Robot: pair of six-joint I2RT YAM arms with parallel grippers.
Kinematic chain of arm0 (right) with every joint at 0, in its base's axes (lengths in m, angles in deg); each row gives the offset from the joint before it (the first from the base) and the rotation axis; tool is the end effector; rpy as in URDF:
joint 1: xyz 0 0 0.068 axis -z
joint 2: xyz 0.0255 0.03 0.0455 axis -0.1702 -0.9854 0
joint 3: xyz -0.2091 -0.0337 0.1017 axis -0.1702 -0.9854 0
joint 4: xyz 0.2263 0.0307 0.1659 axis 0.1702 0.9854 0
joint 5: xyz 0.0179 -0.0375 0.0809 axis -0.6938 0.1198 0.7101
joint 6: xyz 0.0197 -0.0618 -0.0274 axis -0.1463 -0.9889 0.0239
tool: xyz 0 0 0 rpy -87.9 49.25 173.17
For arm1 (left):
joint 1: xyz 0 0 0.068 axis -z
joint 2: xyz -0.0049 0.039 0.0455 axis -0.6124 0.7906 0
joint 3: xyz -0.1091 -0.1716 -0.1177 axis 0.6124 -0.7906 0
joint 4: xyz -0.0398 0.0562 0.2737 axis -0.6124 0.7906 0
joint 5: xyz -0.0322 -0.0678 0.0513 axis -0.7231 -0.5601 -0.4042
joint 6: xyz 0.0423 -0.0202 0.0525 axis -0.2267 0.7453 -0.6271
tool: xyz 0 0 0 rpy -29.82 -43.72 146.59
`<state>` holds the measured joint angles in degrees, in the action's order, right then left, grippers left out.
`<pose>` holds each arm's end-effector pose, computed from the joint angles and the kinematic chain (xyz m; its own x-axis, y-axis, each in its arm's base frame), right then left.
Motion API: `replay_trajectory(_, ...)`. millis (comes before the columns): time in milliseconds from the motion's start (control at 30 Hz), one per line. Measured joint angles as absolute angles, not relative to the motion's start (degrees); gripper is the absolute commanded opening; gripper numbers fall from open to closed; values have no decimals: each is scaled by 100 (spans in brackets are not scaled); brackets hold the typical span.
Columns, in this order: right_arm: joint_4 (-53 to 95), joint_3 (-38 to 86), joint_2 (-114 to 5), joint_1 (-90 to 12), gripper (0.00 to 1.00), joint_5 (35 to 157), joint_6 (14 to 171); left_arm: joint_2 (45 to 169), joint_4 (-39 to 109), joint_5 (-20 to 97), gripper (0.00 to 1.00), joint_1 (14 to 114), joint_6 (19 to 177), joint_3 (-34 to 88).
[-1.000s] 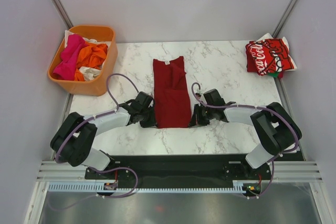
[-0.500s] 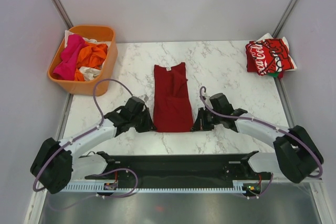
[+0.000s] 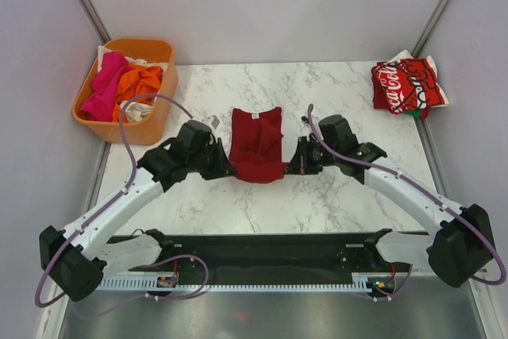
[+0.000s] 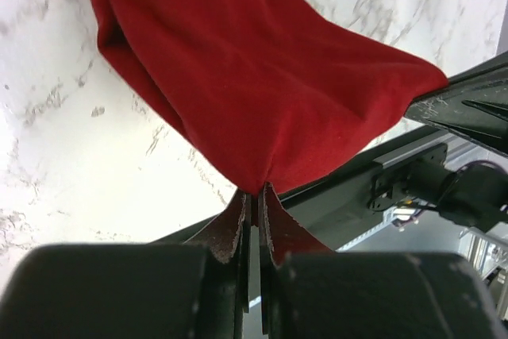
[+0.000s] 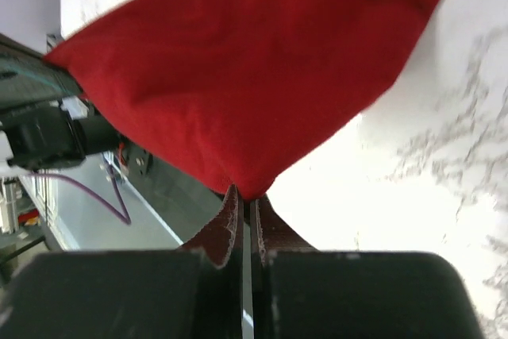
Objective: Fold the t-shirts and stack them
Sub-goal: Fold the tshirt
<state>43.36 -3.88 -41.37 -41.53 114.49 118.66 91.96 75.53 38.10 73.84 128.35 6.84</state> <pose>0.2405 0.1788 0.1974 -0.9004 0.0195 -0.4346 -0.3000 0.6956 0.6528 0.2143 -0.1669 0.2337 -0.8832 -0.1772 -0.4343 0.0979 0.8358 -0.5402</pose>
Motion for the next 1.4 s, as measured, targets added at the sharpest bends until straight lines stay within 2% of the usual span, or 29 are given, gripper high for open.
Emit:
replay_trajectory(233,4814,1142,-5103,-3995,0,11104,11429,10206,7968,3980,5,7158,12520,2107)
replay_trajectory(700,5225,3141,-7096,-3440,0,11088,10998,12295,8324,3871,5,6177,11768,4061)
replay_trajectory(1000,5341,4110,-8169,-3176,0,11254,10932,14099,8381,3449,5,5762,11379,5411)
replay_trajectory(1200,5339,4846,-9221,-2880,0,11381,10926,15578,8455,3080,6,5550,11226,6799)
replay_trajectory(1300,5333,5351,-9852,-2703,11,11460,10994,16374,8534,2865,11,5434,11228,7702)
replay_trajectory(1333,5317,5554,-10093,-2640,15,11508,11029,16586,8527,2804,17,5399,11228,7953)
replay_trajectory(1367,5311,5758,-10313,-2579,38,11556,11068,16833,8510,2728,20,5353,11228,8227)
replay_trajectory(1400,5289,5983,-10552,-2515,50,11622,11149,17045,8514,2673,26,5307,11232,8463)
